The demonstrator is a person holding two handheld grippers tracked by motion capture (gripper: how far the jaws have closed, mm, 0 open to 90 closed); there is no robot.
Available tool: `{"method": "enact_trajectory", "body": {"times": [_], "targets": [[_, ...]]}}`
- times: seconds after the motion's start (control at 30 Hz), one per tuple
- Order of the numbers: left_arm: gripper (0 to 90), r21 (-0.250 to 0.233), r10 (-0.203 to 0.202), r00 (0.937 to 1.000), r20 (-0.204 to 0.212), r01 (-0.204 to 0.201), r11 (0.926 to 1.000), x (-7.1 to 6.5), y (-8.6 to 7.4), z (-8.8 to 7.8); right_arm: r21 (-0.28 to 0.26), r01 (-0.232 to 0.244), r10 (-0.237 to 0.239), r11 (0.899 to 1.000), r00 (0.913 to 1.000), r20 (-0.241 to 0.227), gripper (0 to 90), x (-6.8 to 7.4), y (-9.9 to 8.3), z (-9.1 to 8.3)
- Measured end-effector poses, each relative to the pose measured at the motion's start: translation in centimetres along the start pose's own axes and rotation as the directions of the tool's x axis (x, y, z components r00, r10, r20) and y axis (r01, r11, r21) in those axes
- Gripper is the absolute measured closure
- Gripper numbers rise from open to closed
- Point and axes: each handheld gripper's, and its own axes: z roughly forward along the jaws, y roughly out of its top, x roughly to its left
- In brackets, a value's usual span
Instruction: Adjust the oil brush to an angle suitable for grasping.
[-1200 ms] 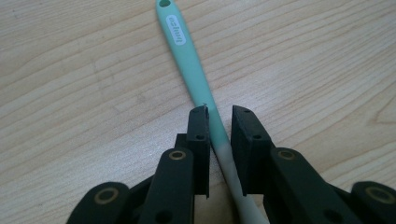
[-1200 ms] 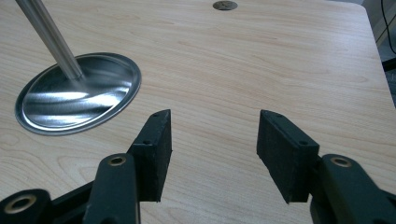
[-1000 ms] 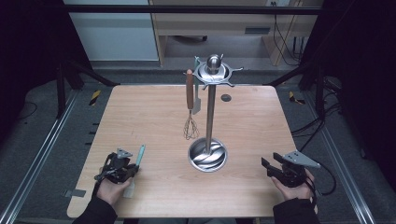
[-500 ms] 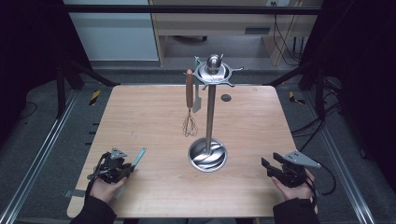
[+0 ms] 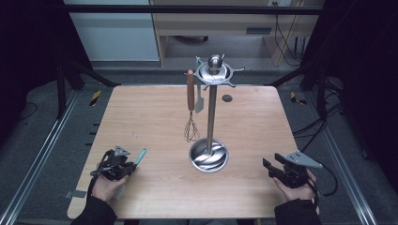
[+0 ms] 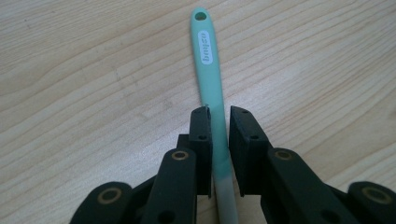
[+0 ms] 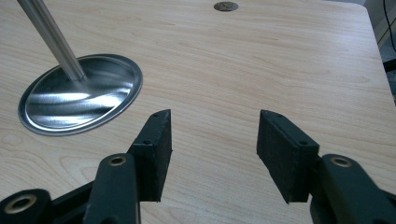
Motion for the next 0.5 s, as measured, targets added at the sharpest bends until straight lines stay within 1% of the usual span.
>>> {"method": "enact_trajectory", "body": {"times": [0.07,0.17,0.2,0.23,0.37,0.5], "targets": [[78.1,0.005,-0.003,1.0,0.004,0.003,1.0,0.0,-0.2,-0.2,-0.003,-0.004,0.004,1.0,1.0,-0.002,45.9,0.0,0.0,-0.1],[78.4,0.035,0.02,0.9997,-0.016,-0.019,0.9992,-0.4,-0.6,-0.5,-0.004,-0.002,0.002,1.0,1.0,-0.002,45.9,0.0,0.0,-0.1],[78.5,0.04,0.016,0.9997,-0.018,-0.015,0.9991,-0.4,-0.8,-0.5,-0.004,-0.005,0.005,1.0,1.0,-0.003,45.9,0.0,0.0,-0.1],[78.6,0.042,0.01,0.9998,-0.018,-0.01,0.9991,-0.5,-0.9,-0.5,-0.004,-0.005,0.005,1.0,1.0,-0.003,45.9,0.0,0.0,-0.1],[78.4,0.042,0.01,0.9998,-0.015,-0.009,0.9991,-0.5,-1.1,-0.7,-0.005,-0.001,0.001,1.0,1.0,0.001,45.9,0.0,0.0,-0.1],[75.7,0.042,0.003,0.9999,-0.014,-0.003,0.9991,-0.5,-1.5,-0.9,-0.007,0.0,0.0,1.0,1.0,0.002,45.9,-0.1,0.0,-0.1]]}}
